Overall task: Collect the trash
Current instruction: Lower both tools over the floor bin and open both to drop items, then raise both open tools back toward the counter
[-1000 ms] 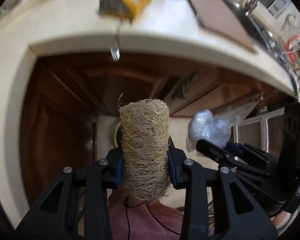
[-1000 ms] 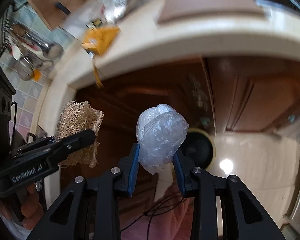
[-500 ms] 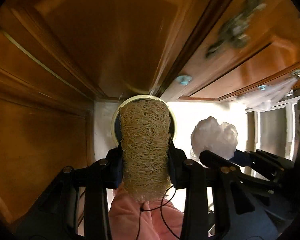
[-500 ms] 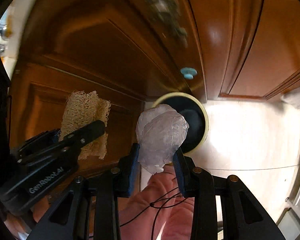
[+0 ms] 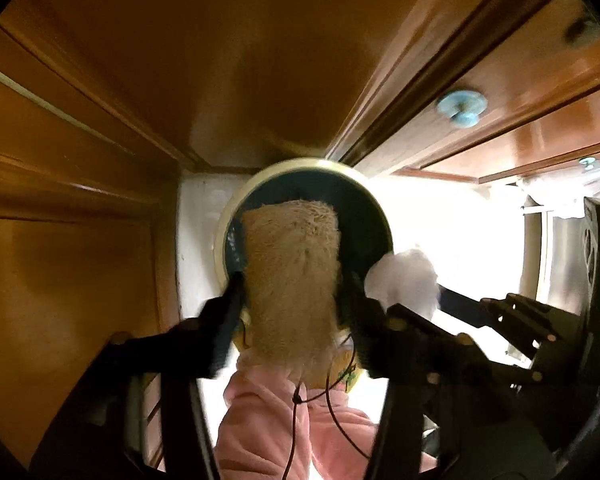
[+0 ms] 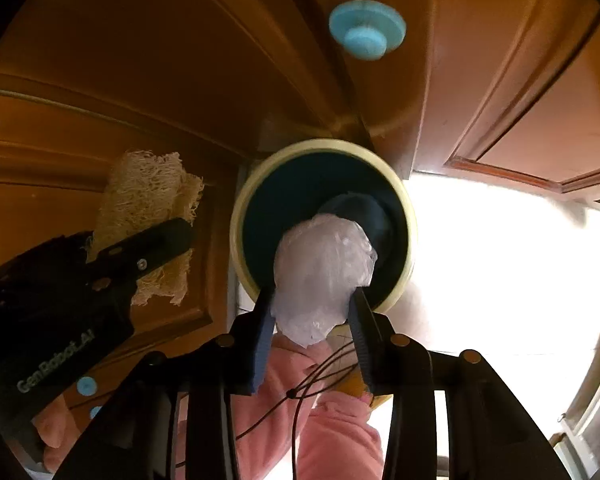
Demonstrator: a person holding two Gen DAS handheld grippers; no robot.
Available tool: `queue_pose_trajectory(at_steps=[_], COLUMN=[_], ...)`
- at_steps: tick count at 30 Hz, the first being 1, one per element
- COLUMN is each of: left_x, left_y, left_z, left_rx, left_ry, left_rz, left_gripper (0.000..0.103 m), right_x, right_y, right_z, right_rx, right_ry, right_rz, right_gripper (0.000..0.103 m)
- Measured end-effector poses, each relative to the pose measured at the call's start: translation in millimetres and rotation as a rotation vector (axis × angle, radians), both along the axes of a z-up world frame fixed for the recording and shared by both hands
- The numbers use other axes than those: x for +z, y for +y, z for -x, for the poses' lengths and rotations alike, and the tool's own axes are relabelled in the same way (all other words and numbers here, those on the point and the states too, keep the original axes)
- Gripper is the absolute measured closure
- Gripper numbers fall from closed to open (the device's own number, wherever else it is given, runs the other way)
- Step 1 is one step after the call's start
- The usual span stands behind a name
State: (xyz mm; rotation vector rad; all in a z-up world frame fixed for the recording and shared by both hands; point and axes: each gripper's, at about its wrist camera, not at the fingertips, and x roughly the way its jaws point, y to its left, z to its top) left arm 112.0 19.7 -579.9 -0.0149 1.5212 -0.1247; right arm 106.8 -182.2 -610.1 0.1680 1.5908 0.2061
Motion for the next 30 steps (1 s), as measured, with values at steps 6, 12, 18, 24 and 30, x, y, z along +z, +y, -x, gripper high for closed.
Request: queue_pose_trajectory(at_steps=[6,12,18,24,30], left_x=[-21,-8,25,77,152], left_y=[10,11,12,16,12], left_z=[0,5,12,19,34], left_rx=[0.004,0.008,0.014,0.026,0.009], left_ry=[0.020,0.011,-0.003,-0.023,-0.065], left_rz=[-0.004,-0.005,0.001,0.005,0.011], left_gripper=[0.020,0.020,0.020,0.020,0.020], right_x=[-25,-24,10,58,138], right_y=[3,3,5,-2,-9], right_z=[-4,-3,10,23,41], right_rx=[0.007,-0.003,0.005,-0.020,-0.050], right_ry=[0.001,-0.017,-0.054,-0.069,-0.102], right_rz=[0.004,0.018,0.043,0.030,0.011], right_gripper=[0.039,0.038,0.038,0.039,0.039])
